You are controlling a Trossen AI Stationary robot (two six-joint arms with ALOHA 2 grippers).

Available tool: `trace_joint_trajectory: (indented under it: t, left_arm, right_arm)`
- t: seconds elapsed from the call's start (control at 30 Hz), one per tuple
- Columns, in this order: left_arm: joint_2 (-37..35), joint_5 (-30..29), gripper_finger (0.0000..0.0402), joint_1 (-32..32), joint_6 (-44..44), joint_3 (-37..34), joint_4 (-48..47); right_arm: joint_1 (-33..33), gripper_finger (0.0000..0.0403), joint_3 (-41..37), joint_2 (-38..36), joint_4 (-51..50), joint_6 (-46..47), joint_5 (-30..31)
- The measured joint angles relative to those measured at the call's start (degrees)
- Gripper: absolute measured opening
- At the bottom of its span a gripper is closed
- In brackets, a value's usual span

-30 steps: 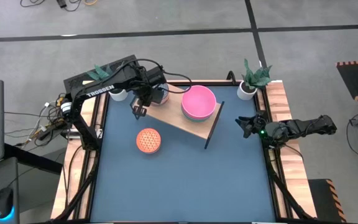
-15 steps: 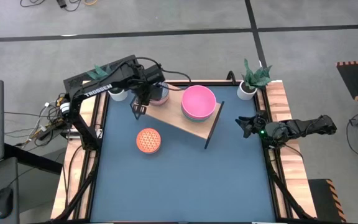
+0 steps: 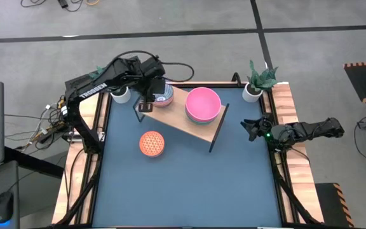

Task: Place and stack bowls onto a shelf
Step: Stack the printed blue bowl onto the yellow bowl on the shelf

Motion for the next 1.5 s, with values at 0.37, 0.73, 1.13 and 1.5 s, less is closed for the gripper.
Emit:
trace_joint_trajectory:
  t: [0.37,0.73,1.13,1.5]
  left_arm:
    - [0.05,-16.59,0.0003,-6.9,-20.9,-2.94,9.57]
    - [-1.3,-31.05,0.0,-16.48,-33.96,-2.98,13.38]
    - [-23.19,-25.17,0.0,-17.64,-35.85,-35.93,52.81]
    - [-32.15,-23.78,0.0,-17.17,-32.57,-55.71,74.96]
  right_arm:
    - [0.0,0.0191,0.0,0.0,0.0,-0.04,-0.15]
    - [0.01,0.0191,0.0,-0.02,-0.01,-2.74,-0.15]
    - [-0.11,0.0191,0.0,-0.02,-0.02,-4.57,-0.14]
    - [-0.24,0.0191,0.02,-0.02,-0.02,-4.55,0.15]
